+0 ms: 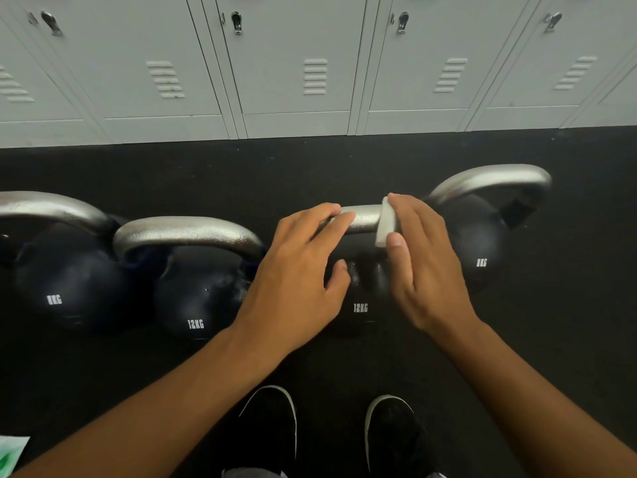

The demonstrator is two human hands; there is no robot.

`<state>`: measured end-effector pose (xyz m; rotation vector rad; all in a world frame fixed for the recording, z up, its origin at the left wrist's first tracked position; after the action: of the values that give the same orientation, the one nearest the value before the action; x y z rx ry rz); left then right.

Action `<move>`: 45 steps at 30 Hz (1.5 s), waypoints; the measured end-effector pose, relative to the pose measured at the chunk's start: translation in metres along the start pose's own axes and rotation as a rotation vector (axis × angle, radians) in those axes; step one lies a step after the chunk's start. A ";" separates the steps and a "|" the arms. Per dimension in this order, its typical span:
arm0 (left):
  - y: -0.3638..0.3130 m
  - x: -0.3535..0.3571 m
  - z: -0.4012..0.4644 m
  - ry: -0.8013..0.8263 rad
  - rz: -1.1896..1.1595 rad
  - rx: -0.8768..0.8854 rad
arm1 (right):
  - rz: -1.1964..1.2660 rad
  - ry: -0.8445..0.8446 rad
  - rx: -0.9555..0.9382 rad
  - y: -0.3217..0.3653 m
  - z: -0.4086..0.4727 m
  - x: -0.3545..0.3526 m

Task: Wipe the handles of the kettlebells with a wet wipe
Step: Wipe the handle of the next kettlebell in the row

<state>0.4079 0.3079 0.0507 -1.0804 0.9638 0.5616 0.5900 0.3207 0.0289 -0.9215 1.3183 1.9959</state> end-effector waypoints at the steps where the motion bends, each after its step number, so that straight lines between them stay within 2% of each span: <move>1: 0.000 0.000 0.000 0.001 -0.001 0.003 | -0.016 -0.007 0.009 0.004 0.004 0.001; 7: 0.002 0.001 -0.001 -0.001 0.014 0.009 | -0.161 0.108 -0.082 0.007 -0.007 0.012; 9: 0.002 0.002 0.000 -0.002 0.012 0.006 | -0.127 0.072 -0.093 0.003 -0.015 0.012; 13: 0.002 0.002 -0.001 -0.010 0.006 0.001 | -0.014 -0.025 0.026 0.001 -0.010 0.008; 16: 0.001 0.002 0.000 -0.021 -0.001 0.007 | -0.046 -0.004 0.044 0.007 0.000 0.009; 20: 0.002 0.002 0.000 -0.011 0.005 0.010 | -0.110 0.066 -0.043 0.010 -0.005 0.014; 23: 0.002 0.002 0.000 -0.014 -0.002 0.009 | -0.029 0.037 -0.099 0.003 -0.015 0.009; 28: 0.002 0.001 -0.001 -0.028 -0.011 0.009 | 0.034 -0.004 0.040 -0.002 0.000 0.003; 33: 0.002 0.001 0.000 -0.018 -0.005 0.018 | -0.135 0.080 -0.064 0.013 0.006 0.008; 37: 0.002 -0.001 0.001 -0.008 0.009 0.012 | -0.076 0.097 -0.136 0.006 -0.006 0.004; 41: 0.002 -0.001 0.001 -0.014 0.001 0.006 | -0.016 0.039 -0.073 0.004 -0.001 -0.003; 45: 0.002 -0.001 0.001 -0.014 -0.001 0.006 | -0.099 0.074 -0.062 0.016 0.015 -0.001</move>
<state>0.4060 0.3094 0.0506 -1.0699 0.9520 0.5650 0.5743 0.3291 0.0423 -1.0775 1.2314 1.9533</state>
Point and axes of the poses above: each hand's wrist, its own z-axis towards the middle knuckle, its own x-axis out of the palm, y = z × x, the point moved 4 cm from there along z, towards the middle knuckle, and after that the axes turned 12 degrees about y, right-handed, at the moved point
